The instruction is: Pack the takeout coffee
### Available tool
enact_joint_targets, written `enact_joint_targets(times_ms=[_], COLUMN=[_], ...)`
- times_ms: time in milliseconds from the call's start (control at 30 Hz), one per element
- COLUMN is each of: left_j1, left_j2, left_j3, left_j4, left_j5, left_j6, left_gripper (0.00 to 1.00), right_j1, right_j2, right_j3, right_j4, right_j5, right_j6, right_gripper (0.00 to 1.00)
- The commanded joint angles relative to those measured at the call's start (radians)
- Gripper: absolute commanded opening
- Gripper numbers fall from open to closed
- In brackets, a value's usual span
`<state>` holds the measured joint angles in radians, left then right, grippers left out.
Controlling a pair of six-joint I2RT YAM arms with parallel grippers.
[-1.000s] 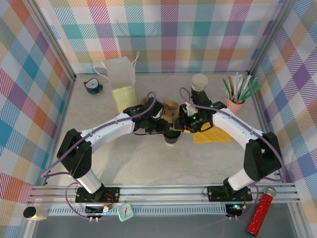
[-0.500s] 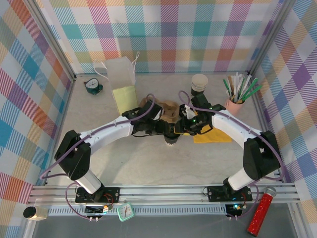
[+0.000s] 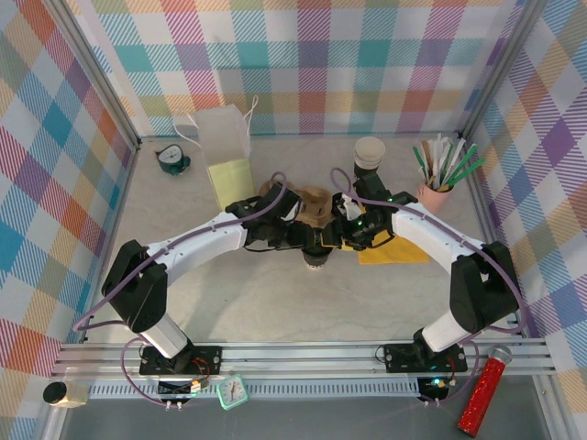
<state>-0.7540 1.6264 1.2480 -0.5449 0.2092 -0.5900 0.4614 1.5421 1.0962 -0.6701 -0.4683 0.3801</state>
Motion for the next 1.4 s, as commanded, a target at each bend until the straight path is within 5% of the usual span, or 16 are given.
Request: enact_joint_targets(times_ms=[0, 700, 1367], left_j1=[0.003, 0.062, 0.053], left_j2=[0.003, 0.108, 0.081], left_j3=[0.072, 0.131, -0.037], left_j4=[-0.075, -0.040, -0.021], left_j5=[0.021, 0.023, 0.004], left_j6=[0.004, 0.054, 0.053], left_gripper=[0.54, 0.44, 0.40], right_j1=[0.010, 0.030, 0.031], right_j2=[-0.008, -0.027, 0.044], right_j3=[0.041, -0.027, -0.109], right_j4=[-0.049, -0.002, -0.004], right_j5=[-0.003, -0.049, 0.044], right_j6=[0.004, 0.030, -0.045], right_gripper=[0.60, 0.56, 0.50])
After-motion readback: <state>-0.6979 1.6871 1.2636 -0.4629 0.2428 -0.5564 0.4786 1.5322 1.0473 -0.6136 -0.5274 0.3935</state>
